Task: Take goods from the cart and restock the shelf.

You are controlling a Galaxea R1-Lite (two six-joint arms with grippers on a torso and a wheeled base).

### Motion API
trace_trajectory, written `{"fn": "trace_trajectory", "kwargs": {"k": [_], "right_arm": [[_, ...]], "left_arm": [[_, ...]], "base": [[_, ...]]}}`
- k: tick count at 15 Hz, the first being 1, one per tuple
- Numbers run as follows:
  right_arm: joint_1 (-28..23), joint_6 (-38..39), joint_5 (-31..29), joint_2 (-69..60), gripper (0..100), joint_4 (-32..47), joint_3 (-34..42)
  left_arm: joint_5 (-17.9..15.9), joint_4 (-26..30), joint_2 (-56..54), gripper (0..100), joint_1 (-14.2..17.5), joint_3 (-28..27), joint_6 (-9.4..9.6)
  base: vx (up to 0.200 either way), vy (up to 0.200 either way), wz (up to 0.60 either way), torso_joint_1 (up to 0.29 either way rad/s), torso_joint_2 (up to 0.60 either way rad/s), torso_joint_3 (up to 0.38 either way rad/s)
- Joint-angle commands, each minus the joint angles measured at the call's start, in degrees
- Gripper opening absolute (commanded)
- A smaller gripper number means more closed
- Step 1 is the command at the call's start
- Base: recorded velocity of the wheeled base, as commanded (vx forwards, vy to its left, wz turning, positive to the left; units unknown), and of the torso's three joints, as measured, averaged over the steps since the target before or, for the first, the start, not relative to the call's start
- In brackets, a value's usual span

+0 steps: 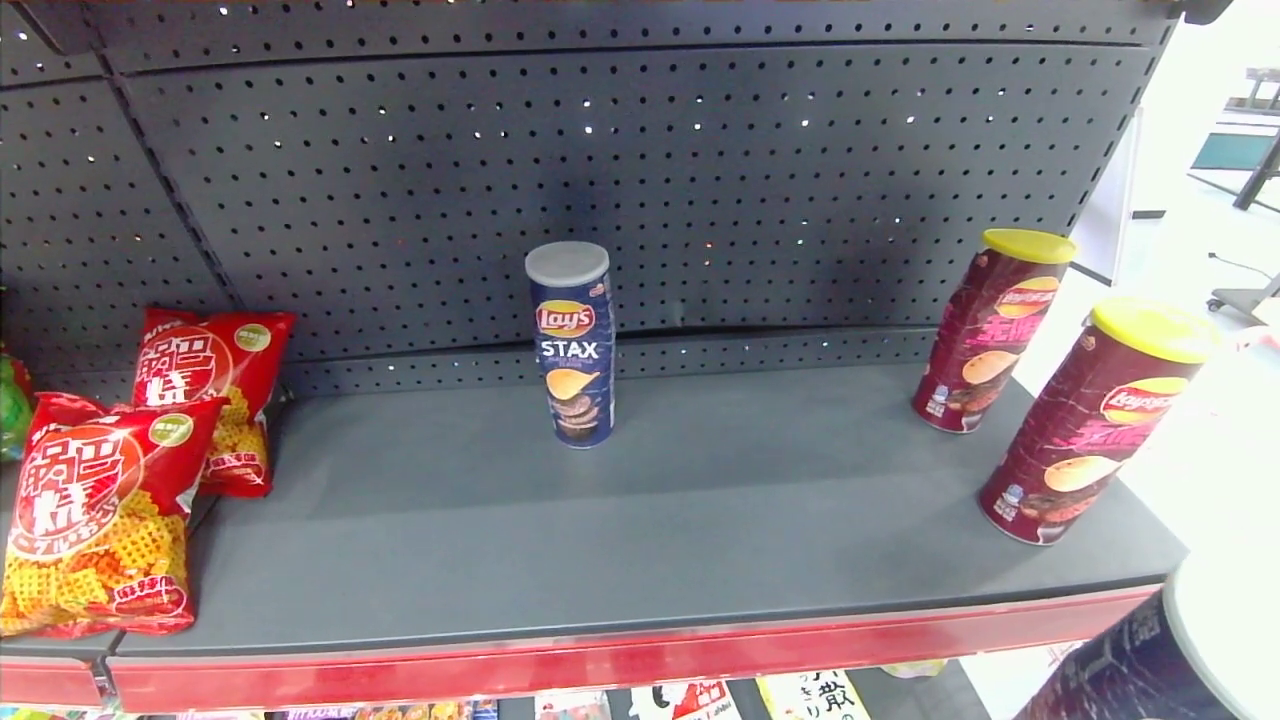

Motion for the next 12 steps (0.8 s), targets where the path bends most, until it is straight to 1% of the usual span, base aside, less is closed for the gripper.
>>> {"fn": "trace_trajectory", "kwargs": {"k": [1,4,7,9,12], "right_arm": [[0.0,-0.1,-0.1,0.0,0,0.0,-0.3],[-0.1,-0.1,-2.2,0.1,0,0.0,-2.0],[-0.8,2.2,-7.5,-0.5,0,0.0,-2.3],[-0.9,2.4,-9.8,-0.8,0,0.0,-2.2],[-0.7,3.0,-9.6,-2.2,0,0.1,-1.2]], "left_arm": [[0.0,0.0,0.0,100,0.0,0.0,-0.01],[0.0,0.0,0.0,100,0.0,0.0,-0.01],[0.0,0.0,0.0,100,0.0,0.0,-0.01],[0.0,0.0,0.0,100,0.0,0.0,-0.01],[0.0,0.0,0.0,100,0.0,0.0,-0.01]], "base": [[0.0,0.0,0.0,0.0,0.0,0.0],[0.0,0.0,0.0,0.0,0.0,0.0],[0.0,0.0,0.0,0.0,0.0,0.0],[0.0,0.0,0.0,0.0,0.0,0.0],[0.0,0.0,0.0,0.0,0.0,0.0]]}}
